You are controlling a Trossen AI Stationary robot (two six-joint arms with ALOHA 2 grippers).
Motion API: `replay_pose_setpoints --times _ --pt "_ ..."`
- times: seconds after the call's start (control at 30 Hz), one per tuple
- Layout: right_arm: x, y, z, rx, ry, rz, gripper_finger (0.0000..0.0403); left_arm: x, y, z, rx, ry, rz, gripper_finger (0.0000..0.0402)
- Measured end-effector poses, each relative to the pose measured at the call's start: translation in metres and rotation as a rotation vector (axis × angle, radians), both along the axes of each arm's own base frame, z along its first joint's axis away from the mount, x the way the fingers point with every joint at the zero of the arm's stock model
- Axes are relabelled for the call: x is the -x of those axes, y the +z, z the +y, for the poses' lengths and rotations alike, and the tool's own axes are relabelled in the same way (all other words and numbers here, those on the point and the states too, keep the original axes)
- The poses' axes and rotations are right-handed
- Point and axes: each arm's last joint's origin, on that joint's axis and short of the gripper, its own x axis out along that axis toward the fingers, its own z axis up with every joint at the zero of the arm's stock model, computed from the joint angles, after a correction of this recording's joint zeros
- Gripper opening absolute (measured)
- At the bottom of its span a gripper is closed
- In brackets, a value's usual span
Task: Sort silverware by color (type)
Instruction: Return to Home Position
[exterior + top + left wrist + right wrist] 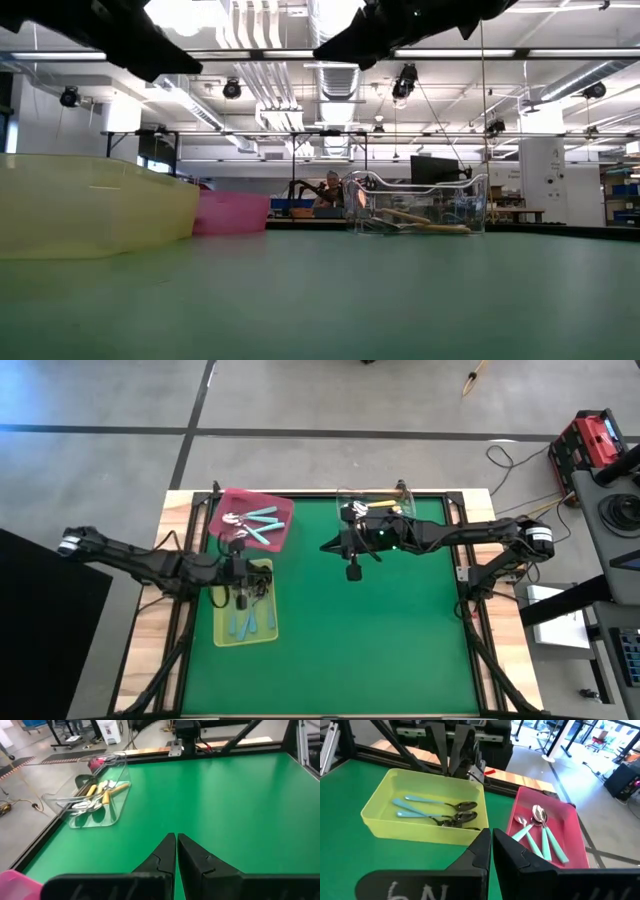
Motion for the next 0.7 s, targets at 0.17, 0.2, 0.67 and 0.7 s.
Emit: replay_pose_setpoints --times 0.17,0.2,0.67,0.7 --pt "0.0 -0.002 -0.004 0.004 -0.008 0.011 0.0009 0.013 -0.007 0.003 0.02 0.008 -0.037 0.0" --pt "0.0 -0.002 -0.004 0.004 -0.011 0.009 0.0009 0.014 -0.008 0.003 0.024 0.008 -0.052 0.0" --pt "0.003 -0.004 -0.016 0.01 -0.039 0.022 0.0009 0.022 -0.026 0.005 0.012 -0.021 -0.084 0.0" --pt "0.003 -0.005 -0.016 0.01 -0.04 0.024 0.0009 0.022 -0.026 0.004 0.016 -0.032 -0.085 0.0"
